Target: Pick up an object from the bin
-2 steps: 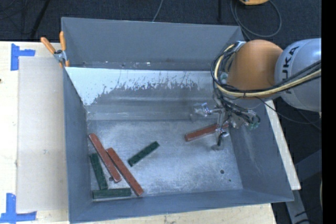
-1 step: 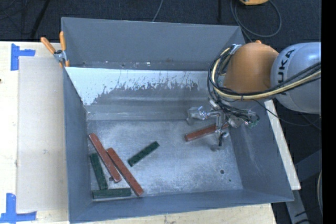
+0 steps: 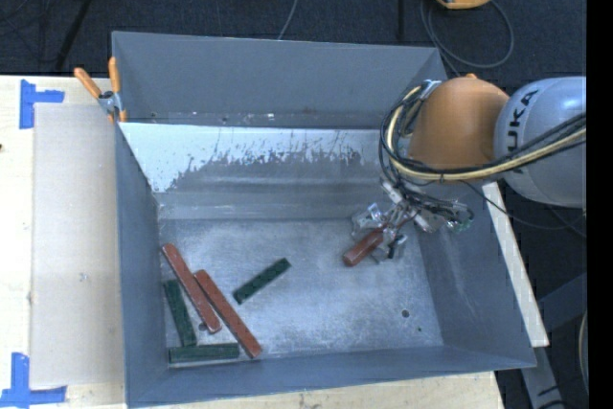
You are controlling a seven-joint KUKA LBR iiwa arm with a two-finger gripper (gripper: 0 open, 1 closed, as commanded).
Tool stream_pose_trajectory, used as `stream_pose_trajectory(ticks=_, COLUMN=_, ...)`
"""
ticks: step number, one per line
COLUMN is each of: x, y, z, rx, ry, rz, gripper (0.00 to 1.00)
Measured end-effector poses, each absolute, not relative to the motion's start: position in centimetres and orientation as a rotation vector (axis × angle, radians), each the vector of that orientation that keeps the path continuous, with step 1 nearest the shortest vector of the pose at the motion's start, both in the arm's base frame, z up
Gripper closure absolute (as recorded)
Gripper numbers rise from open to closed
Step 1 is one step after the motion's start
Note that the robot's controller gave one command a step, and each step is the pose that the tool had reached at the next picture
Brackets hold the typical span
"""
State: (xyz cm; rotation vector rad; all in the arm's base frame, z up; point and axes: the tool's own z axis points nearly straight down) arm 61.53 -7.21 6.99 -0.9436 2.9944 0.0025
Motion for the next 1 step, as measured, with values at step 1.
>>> stream_pose_trajectory(ticks=1, x=58.89, y=-6.47, z=26.13, rx=-0.976, ry=2.977, rz=-0.005, gripper=1.0)
